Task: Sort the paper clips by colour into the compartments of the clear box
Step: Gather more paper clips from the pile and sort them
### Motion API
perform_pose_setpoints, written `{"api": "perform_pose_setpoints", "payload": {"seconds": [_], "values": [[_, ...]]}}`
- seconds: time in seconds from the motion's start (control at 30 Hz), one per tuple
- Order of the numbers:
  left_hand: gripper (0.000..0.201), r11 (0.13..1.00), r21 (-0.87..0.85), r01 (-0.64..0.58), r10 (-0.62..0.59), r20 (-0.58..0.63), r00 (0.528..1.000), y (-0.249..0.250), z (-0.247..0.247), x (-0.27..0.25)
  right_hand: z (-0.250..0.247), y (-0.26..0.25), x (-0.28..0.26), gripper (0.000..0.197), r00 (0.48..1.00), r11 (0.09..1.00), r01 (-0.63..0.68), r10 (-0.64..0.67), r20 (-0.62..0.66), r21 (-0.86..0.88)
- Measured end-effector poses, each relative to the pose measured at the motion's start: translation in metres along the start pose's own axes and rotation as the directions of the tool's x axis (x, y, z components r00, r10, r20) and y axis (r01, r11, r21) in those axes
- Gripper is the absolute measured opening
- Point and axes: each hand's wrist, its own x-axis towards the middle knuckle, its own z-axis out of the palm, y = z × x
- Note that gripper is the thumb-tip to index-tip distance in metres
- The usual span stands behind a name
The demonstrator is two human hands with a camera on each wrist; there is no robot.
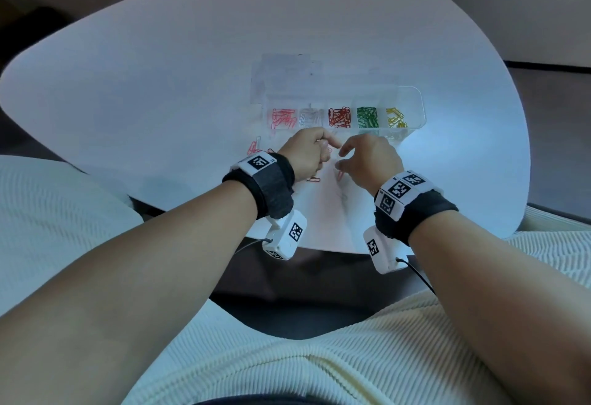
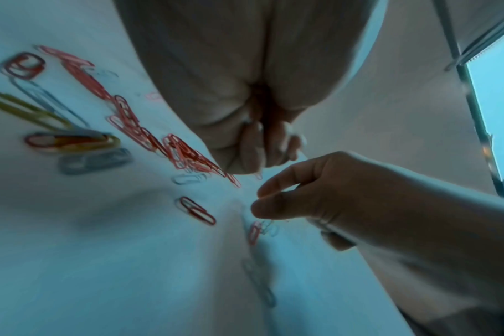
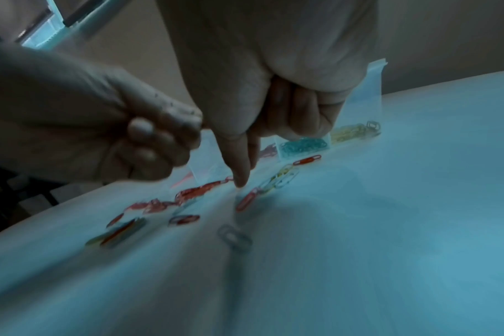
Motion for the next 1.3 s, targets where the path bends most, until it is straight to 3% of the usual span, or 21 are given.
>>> {"api": "perform_pose_setpoints", "payload": {"seconds": [0.1,0.2,0.27,0.4,0.5,0.57,0.7,0.8,0.87,0.93,1.0,1.07,1.13,1.2,1.23,1.3], "values": [[0.034,0.929,0.37,-0.025,0.077,-0.126,0.989,-0.001,-0.002,0.004,-0.009,0.002,0.001,0.024,0.996,0.998,-0.059,0.06,0.07,-0.019],[0.024,0.721,0.693,-0.025,0.153,-0.124,0.98,0.004,-0.003,0.003,-0.007,0.002,-0.001,0.021,0.989,0.995,-0.099,0.1,0.107,-0.014],[0.028,0.563,0.825,-0.044,0.186,-0.074,0.98,0.005,0.0,0.005,-0.006,0.001,-0.001,0.019,0.99,0.995,-0.098,0.1,0.102,-0.019],[0.034,0.323,0.944,-0.069,0.196,0.005,0.981,0.0,0.003,0.015,-0.003,-0.001,-0.001,0.013,0.99,0.997,-0.08,0.079,0.118,0.003],[0.022,0.267,0.962,-0.066,0.181,0.017,0.983,-0.002,0.003,0.019,0.001,-0.001,-0.003,0.003,0.992,0.998,-0.047,0.04,0.117,0.051],[0.016,0.258,0.964,-0.063,0.171,0.018,0.985,0.0,0.003,0.02,0.004,-0.001,-0.004,0.007,0.991,0.996,-0.041,0.03,0.13,0.077],[0.017,0.308,0.946,-0.098,0.197,0.037,0.98,0.006,0.003,0.016,0.002,-0.001,-0.002,0.026,0.99,0.974,-0.031,0.0,0.138,0.224],[0.024,0.493,0.868,-0.063,0.207,-0.046,0.977,0.011,0.003,0.002,-0.02,-0.006,-0.003,0.024,0.981,0.856,-0.145,0.057,0.188,0.496],[0.024,0.671,0.74,-0.041,0.181,-0.11,0.977,0.01,0.001,-0.006,-0.03,-0.007,-0.005,0.024,0.957,0.675,-0.261,0.089,0.274,0.69],[0.03,0.837,0.546,-0.039,0.146,-0.155,0.977,0.009,-0.005,-0.012,-0.036,-0.008,-0.01,0.02,0.918,0.5,-0.36,0.041,0.394,0.787],[0.03,0.964,0.266,-0.013,0.071,-0.209,0.975,0.01,-0.013,-0.017,-0.039,-0.011,-0.017,0.015,0.874,0.395,-0.427,-0.051,0.484,0.813],[0.029,0.998,-0.048,0.028,-0.037,-0.208,0.977,0.011,-0.024,-0.024,-0.043,-0.016,-0.024,0.014,0.851,0.316,-0.455,-0.12,0.511,0.832],[0.03,0.965,-0.258,0.05,-0.099,-0.179,0.979,0.012,-0.035,-0.03,-0.046,-0.024,-0.029,0.017,0.856,0.258,-0.457,-0.131,0.499,0.851],[0.032,0.924,-0.38,0.034,-0.107,-0.172,0.979,0.014,-0.045,-0.032,-0.046,-0.033,-0.029,0.02,0.874,0.253,-0.447,-0.083,0.479,0.858],[0.033,0.908,-0.418,0.025,-0.112,-0.186,0.976,0.015,-0.049,-0.031,-0.044,-0.038,-0.028,0.02,0.882,0.301,-0.438,-0.039,0.47,0.847],[0.03,0.888,-0.46,0.005,-0.124,-0.227,0.966,0.02,-0.056,-0.029,-0.041,-0.048,-0.026,0.019,0.9,0.522,-0.397,0.062,0.431,0.754]]}}
